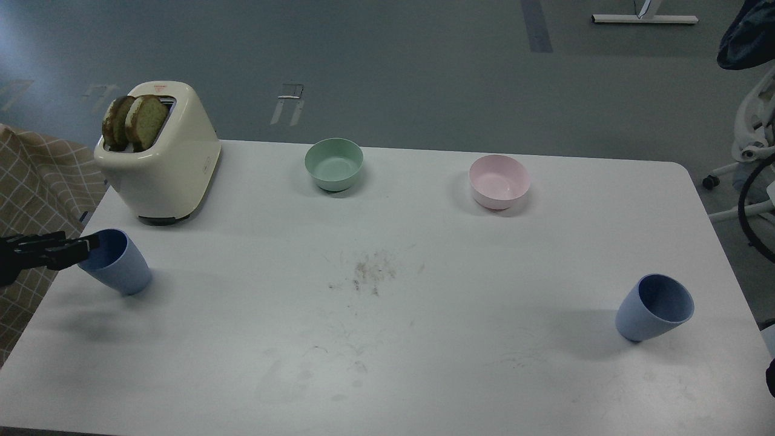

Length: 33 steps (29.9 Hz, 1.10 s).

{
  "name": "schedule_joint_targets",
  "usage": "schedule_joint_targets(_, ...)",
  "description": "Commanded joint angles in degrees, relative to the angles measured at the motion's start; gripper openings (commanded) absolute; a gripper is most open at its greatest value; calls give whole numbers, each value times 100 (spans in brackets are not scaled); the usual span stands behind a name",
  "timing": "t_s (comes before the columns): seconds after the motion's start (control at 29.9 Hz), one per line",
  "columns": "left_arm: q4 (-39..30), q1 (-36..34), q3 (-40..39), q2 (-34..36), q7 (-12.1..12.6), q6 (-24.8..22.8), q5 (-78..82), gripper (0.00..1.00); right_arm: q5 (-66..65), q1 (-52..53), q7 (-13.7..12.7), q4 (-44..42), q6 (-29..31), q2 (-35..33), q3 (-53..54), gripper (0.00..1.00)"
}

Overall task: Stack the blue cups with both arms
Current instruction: 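Grasp the blue cup near the toaster with the left gripper, then carry the blue cup to the table center and set it upright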

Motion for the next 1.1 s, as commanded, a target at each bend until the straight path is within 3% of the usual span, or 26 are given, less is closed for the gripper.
schedule_joint_targets(0.0,11,-3,-5,-35,0,12,21,48,0,-6,-1,-5,-4,-1,1,100)
schedule_joint_targets(0.3,125,-3,30,-193,0,30,47,44,0,-68,-1,-23,-4,8,1,100)
schedule_joint_targets(0.37,125,-3,30,-193,0,30,65,26,0,-76,-1,-40,-4,8,9,100)
schedule_joint_targets(0.47,125,5,30,-176,0,30,83,7,0,-76,8,-84,-4,8,9,100)
schedule_joint_targets(0.53,117,14,21,-175,0,30,100,2,0,-76,8,-102,-4,8,18,100)
schedule_joint_targets(0.67,47,-21,21,-158,0,30,83,0,0,-76,8,-102,-4,8,18,100)
schedule_joint_targets(0.77,-401,-170,-5,-9,0,12,74,0,0,-85,8,-180,5,8,18,100)
schedule_joint_targets(0.9,-726,-836,4,334,0,-66,205,0,0,-76,70,-330,-4,8,18,100)
schedule_joint_targets(1.07,-1184,-2032,-5,151,0,-795,1040,0,0,-112,79,-313,5,-36,27,100)
